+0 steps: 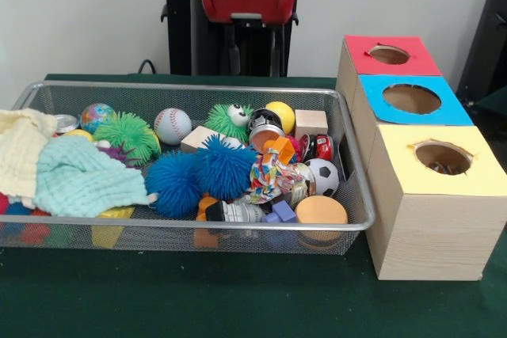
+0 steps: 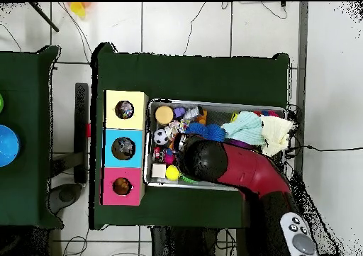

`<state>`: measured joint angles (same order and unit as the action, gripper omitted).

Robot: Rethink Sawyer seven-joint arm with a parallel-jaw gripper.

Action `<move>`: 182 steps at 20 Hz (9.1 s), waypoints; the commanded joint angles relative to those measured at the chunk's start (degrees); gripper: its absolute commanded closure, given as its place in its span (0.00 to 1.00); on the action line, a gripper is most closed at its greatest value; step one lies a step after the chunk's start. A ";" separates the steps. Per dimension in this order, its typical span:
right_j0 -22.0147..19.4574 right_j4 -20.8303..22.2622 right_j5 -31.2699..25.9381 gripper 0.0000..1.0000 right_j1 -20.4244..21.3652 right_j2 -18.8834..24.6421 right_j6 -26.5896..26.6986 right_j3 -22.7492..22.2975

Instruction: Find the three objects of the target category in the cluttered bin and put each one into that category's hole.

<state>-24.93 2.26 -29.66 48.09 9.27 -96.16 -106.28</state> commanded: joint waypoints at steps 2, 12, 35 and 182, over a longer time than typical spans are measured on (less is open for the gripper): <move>1.40 -0.67 6.50 0.00 -9.73 0.66 -9.48 4.03; 2.52 -0.58 12.79 0.00 -16.56 -0.62 -9.28 8.79; 2.58 -2.18 3.77 0.00 -12.94 0.03 -6.63 13.42; 11.83 -5.30 16.09 0.00 -12.89 -9.91 -10.04 6.73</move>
<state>-11.28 -3.09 -16.75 39.50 -2.45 -96.16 -96.80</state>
